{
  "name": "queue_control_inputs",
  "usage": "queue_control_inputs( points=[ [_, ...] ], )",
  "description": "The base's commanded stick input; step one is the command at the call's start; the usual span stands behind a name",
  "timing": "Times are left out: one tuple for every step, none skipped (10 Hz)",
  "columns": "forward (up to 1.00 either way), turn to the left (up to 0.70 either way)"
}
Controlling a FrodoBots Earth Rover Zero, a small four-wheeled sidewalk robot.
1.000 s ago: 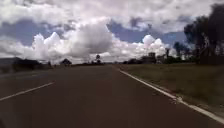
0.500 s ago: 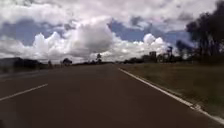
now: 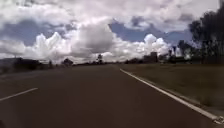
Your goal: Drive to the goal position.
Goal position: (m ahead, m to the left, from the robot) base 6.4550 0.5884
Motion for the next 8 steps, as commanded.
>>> queue_control_inputs(
  points=[
    [1.0,0.0],
    [1.0,0.0],
    [1.0,0.0],
    [1.0,0.0],
    [1.0,0.0],
    [1.0,0.0],
    [1.0,0.0],
    [1.0,0.0]
  ],
)
